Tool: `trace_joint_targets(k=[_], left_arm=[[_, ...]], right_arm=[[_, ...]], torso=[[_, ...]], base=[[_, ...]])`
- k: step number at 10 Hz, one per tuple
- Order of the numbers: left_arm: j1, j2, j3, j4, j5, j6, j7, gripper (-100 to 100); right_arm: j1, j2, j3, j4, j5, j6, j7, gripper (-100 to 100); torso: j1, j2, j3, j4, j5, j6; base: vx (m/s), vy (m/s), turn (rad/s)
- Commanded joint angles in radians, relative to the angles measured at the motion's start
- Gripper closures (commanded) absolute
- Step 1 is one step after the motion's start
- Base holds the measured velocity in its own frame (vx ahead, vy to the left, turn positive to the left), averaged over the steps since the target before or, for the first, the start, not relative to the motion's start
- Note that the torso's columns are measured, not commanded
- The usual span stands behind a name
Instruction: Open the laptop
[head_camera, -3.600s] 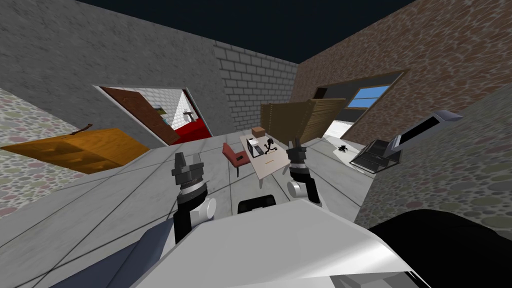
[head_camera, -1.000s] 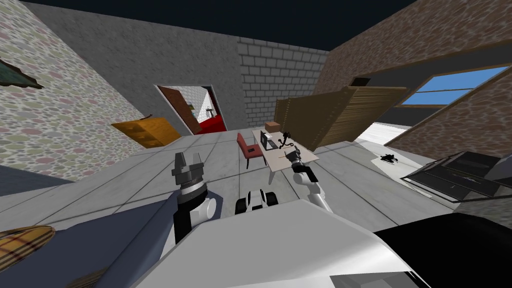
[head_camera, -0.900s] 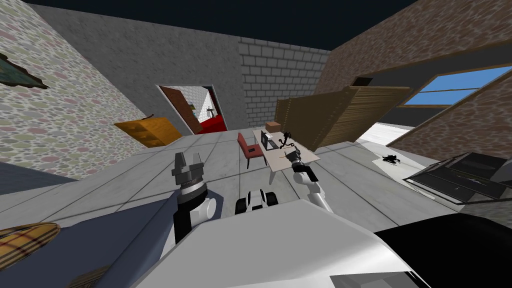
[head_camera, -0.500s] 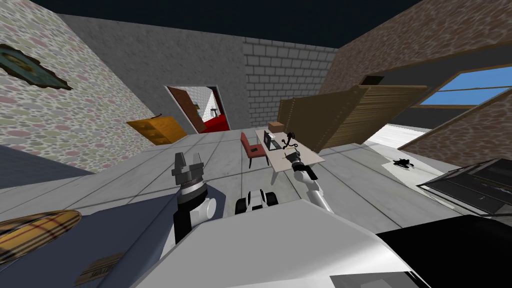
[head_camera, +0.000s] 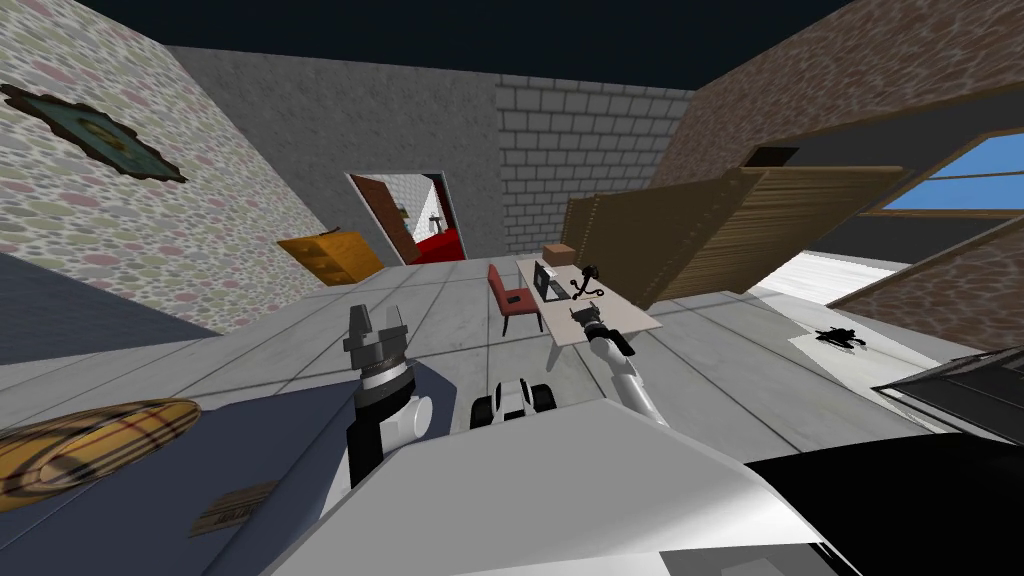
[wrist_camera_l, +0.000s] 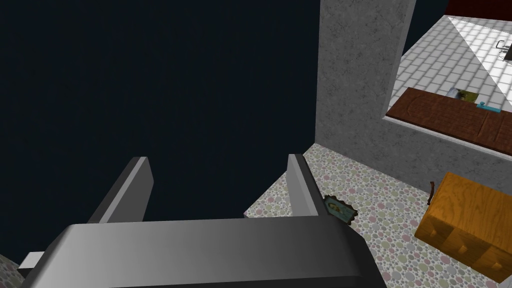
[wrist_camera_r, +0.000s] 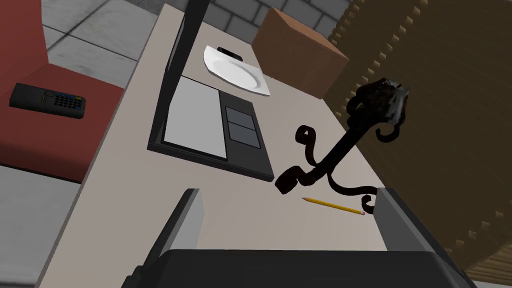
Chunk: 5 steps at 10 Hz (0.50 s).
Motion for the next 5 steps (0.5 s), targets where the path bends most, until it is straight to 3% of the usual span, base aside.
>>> trace_joint_targets(k=[1, 2, 3, 4, 5], left_arm=[[0.0, 0.0, 0.0, 0.0, 0.0, 0.0, 0.0, 0], [0.0, 0.0, 0.0, 0.0, 0.0, 0.0, 0.0, 0], [0.0, 0.0, 0.0, 0.0, 0.0, 0.0, 0.0, 0], [0.0, 0.0, 0.0, 0.0, 0.0, 0.0, 0.0, 0], [0.0, 0.0, 0.0, 0.0, 0.0, 0.0, 0.0, 0]], right_arm=[[-0.045, 0.004, -0.039, 0.068, -0.075, 0.058, -0.035, -100], [-0.045, 0.004, -0.039, 0.07, -0.097, 0.058, -0.035, -100], [-0.074, 0.008, -0.064, 0.112, -0.128, 0.092, -0.057, -100], [-0.074, 0.008, -0.064, 0.113, -0.152, 0.092, -0.057, -100], [-0.102, 0.011, -0.089, 0.154, -0.189, 0.125, -0.078, -100]], torso=[[0.0, 0.001, 0.0, 0.0, 0.0, 0.0], [0.0, 0.0, 0.0, 0.0, 0.0, 0.0], [0.0, 0.001, 0.0, 0.0, 0.0, 0.001], [0.0, 0.0, 0.0, 0.0, 0.0, 0.0], [0.0, 0.001, 0.0, 0.0, 0.0, 0.0]], base=[[0.022, 0.029, 0.073], [0.022, 0.021, 0.053], [0.025, 0.025, 0.081], [0.022, 0.019, 0.041], [0.03, 0.023, 0.075]])
